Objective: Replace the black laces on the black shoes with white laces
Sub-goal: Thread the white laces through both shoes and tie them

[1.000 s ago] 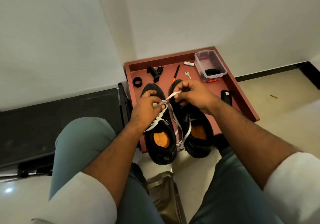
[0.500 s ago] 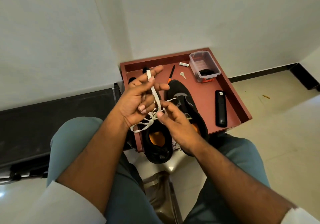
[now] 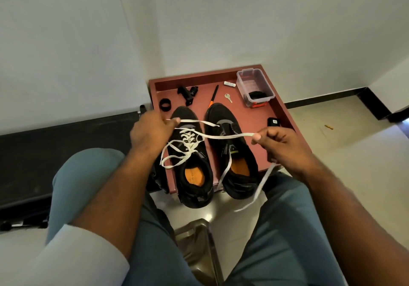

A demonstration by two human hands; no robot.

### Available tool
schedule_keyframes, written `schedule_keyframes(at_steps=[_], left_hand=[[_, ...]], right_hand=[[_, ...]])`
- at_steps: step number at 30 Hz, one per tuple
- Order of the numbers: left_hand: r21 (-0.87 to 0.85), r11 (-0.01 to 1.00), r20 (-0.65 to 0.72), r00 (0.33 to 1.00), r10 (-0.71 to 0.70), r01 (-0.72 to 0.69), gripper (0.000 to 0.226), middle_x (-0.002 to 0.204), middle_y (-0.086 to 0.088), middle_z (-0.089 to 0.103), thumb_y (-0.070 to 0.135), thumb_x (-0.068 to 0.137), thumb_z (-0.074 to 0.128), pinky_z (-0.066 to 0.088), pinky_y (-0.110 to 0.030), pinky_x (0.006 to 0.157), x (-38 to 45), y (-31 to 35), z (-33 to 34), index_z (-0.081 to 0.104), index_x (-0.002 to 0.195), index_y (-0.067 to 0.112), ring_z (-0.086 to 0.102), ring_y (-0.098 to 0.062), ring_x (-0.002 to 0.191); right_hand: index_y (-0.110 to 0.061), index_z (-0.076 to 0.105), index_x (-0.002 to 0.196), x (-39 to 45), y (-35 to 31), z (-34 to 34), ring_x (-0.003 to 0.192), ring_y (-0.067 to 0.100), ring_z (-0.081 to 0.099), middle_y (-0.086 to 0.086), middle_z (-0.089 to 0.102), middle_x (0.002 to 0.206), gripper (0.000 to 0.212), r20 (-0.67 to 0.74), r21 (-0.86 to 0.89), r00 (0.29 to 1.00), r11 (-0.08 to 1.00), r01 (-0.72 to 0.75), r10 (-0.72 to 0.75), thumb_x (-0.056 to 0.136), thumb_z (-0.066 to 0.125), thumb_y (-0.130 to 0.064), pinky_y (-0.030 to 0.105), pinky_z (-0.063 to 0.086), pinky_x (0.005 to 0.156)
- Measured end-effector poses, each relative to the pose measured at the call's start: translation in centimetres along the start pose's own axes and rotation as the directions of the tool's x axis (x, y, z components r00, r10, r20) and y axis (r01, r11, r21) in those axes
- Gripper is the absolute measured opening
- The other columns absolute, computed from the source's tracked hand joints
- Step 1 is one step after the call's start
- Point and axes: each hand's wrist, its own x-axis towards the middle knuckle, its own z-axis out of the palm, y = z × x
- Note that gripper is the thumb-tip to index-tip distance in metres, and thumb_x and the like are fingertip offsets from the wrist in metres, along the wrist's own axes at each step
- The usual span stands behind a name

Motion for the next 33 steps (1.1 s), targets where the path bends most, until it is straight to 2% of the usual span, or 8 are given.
schedule_keyframes(at_steps=[2,5,10,15,20,24,29,33], left_hand=[[-0.396,0.902,0.131,0.962,0.241,-0.172,0.033,0.108,0.005,0.064,0.046,0.090,0.062,0.051,-0.025,0.057,-2.6,2.8,0.8,0.063,0.117,0.027,0.066,-0.013,0.074],[-0.807,0.591,0.387,0.769,0.508,0.015,0.040,0.110,-0.003,0.065,0.020,0.092,0.062,0.056,-0.024,0.057,-5.3,5.8,3.3,0.056,0.132,0.021,0.070,-0.018,0.072],[-0.874,0.478,0.239,0.933,0.270,0.086,0.010,0.069,-0.010,0.061,0.008,0.093,0.059,0.054,-0.021,0.053,-3.0,4.6,3.3,0.069,0.092,0.005,0.060,-0.012,0.056],[-0.816,0.577,-0.089,0.990,-0.109,-0.010,0.015,0.068,-0.001,0.061,0.022,0.094,0.062,0.049,-0.018,0.051,1.7,1.9,2.3,0.071,0.096,0.010,0.053,-0.007,0.053],[-0.593,0.765,-0.257,0.960,0.115,-0.250,0.021,0.105,-0.008,0.068,0.030,0.096,0.059,0.058,-0.030,0.078,4.0,5.5,2.4,0.068,0.112,0.020,0.063,-0.007,0.076],[-0.046,0.920,-0.007,0.922,0.388,-0.388,0.079,0.162,-0.013,0.000,0.015,0.095,0.059,0.049,-0.025,0.084,3.7,9.4,3.1,0.010,0.155,0.032,0.049,-0.006,0.101],[-0.122,0.914,0.061,0.916,0.395,-0.386,0.017,0.105,-0.004,0.071,0.015,0.091,0.062,0.053,-0.033,0.091,1.7,10.3,8.1,0.072,0.105,0.015,0.065,-0.018,0.095],[-0.207,0.943,0.097,0.954,0.285,-0.261,0.013,0.091,-0.005,0.074,0.010,0.083,0.069,0.054,-0.035,0.086,2.4,10.0,10.8,0.076,0.094,0.012,0.067,-0.020,0.086]], right_hand=[[-0.004,0.069,0.090,0.6,-0.7,0.9,0.047,0.001,0.043,-0.011,0.054,0.056,0.019,0.062,-0.015,0.998,0.999,0.034,-0.033,0.093,0.059,-0.019,0.015,0.035,0.048],[0.008,0.064,0.093,1.7,-1.2,2.1,0.047,-0.006,0.052,-0.016,0.059,0.051,0.018,0.136,-0.015,0.989,0.998,0.066,-0.063,0.095,0.056,-0.008,0.007,0.038,0.047],[0.004,0.068,0.090,2.4,0.7,0.6,0.045,-0.002,0.043,-0.012,0.049,0.051,0.022,0.139,-0.126,0.990,0.991,0.051,-0.033,0.092,0.061,-0.017,0.008,0.033,0.045],[-0.013,0.074,0.092,2.2,5.3,-3.3,0.064,0.001,0.054,-0.006,0.059,0.075,0.018,0.078,-0.283,0.996,0.959,-0.025,0.049,0.090,0.062,-0.026,0.024,0.047,0.066],[-0.011,0.074,0.087,4.6,5.7,-3.7,0.070,0.015,0.057,0.004,0.060,0.079,0.020,0.088,-0.571,0.987,0.818,-0.062,0.136,0.090,0.064,-0.029,0.025,0.047,0.062],[0.002,0.070,0.090,7.1,5.7,-2.3,0.056,0.009,0.053,0.007,0.061,0.068,0.016,-0.097,0.091,0.978,0.980,-0.178,0.187,0.089,0.066,-0.013,0.020,0.047,0.051],[0.003,0.064,0.087,10.5,6.9,0.6,0.065,0.017,0.065,0.011,0.065,0.074,0.006,-0.179,0.661,0.916,0.733,-0.159,0.360,0.084,0.063,0.009,0.025,0.059,0.067],[0.007,0.063,0.097,12.0,7.7,1.8,0.063,0.013,0.067,0.011,0.065,0.076,0.015,-0.191,0.587,0.928,0.795,-0.154,0.321,0.084,0.060,0.014,0.024,0.059,0.065]])
